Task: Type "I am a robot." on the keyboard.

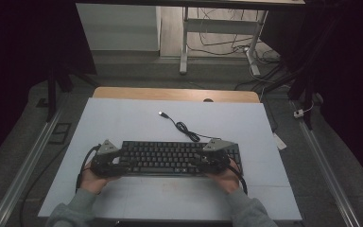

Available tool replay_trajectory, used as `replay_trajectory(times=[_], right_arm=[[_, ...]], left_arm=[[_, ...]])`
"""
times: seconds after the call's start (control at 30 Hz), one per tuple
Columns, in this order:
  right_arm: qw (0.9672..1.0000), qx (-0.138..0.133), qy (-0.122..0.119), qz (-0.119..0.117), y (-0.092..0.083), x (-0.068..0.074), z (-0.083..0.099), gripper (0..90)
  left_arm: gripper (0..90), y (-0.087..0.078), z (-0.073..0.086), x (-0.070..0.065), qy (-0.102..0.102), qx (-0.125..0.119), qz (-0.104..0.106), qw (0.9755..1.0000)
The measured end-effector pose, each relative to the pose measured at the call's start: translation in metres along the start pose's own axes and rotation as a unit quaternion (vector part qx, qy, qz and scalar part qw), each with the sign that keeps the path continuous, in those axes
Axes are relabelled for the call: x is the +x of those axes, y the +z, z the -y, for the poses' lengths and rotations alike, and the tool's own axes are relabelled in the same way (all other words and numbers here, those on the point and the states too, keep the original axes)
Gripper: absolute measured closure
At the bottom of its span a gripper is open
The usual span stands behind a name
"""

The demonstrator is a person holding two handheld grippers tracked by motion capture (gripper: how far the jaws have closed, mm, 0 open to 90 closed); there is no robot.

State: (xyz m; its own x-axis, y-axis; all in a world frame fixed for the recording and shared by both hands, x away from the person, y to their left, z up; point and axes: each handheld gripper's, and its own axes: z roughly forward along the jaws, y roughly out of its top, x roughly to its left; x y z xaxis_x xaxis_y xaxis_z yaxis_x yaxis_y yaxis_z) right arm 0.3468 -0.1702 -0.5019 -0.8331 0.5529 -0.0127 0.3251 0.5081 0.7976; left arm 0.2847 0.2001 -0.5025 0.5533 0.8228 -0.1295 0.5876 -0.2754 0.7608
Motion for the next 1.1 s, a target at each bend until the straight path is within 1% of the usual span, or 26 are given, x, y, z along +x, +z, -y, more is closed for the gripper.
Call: replay_trajectory(times=[0.13,0.2,0.27,0.33,0.4,0.47,0.63,0.8,0.97,1.1], right_arm=[[1.0000,-0.005,0.003,-0.005,-0.001,-0.001,-0.001,51.4],[0.9999,-0.010,0.004,-0.007,-0.001,-0.002,-0.002,54.9],[0.9996,-0.017,0.006,-0.023,-0.001,-0.002,-0.003,63.7],[0.9990,-0.017,0.000,-0.041,0.000,0.000,-0.006,74.4],[0.9982,-0.010,-0.011,-0.059,0.002,0.003,-0.010,83.3],[0.9975,-0.006,-0.019,-0.068,0.005,0.008,-0.013,89.4],[0.9965,0.006,-0.035,-0.076,0.017,0.018,-0.022,89.6],[0.9960,0.025,-0.039,-0.076,0.032,0.025,-0.026,89.6],[0.9958,0.045,-0.036,-0.072,0.042,0.027,-0.025,89.6],[0.9954,0.058,-0.034,-0.068,0.044,0.027,-0.023,89.6]], left_arm=[[35.1,0.000,0.001,0.002,-0.003,0.000,-0.001,1.0000],[34.9,0.000,0.001,0.002,-0.002,0.001,-0.001,1.0000],[34.9,0.000,0.002,0.002,-0.001,0.000,-0.001,1.0000],[34.8,0.001,0.003,0.003,-0.003,0.002,-0.001,1.0000],[34.7,0.001,0.004,0.004,-0.005,0.003,-0.001,1.0000],[34.6,0.002,0.003,0.004,-0.005,0.003,-0.003,1.0000],[34.6,0.003,0.002,0.004,0.000,0.003,-0.004,1.0000],[34.5,0.003,0.003,0.003,0.002,0.005,-0.004,1.0000],[34.4,0.005,0.003,0.002,0.005,0.006,-0.004,1.0000],[34.2,0.007,0.004,0.002,0.004,0.011,-0.003,0.9999]])
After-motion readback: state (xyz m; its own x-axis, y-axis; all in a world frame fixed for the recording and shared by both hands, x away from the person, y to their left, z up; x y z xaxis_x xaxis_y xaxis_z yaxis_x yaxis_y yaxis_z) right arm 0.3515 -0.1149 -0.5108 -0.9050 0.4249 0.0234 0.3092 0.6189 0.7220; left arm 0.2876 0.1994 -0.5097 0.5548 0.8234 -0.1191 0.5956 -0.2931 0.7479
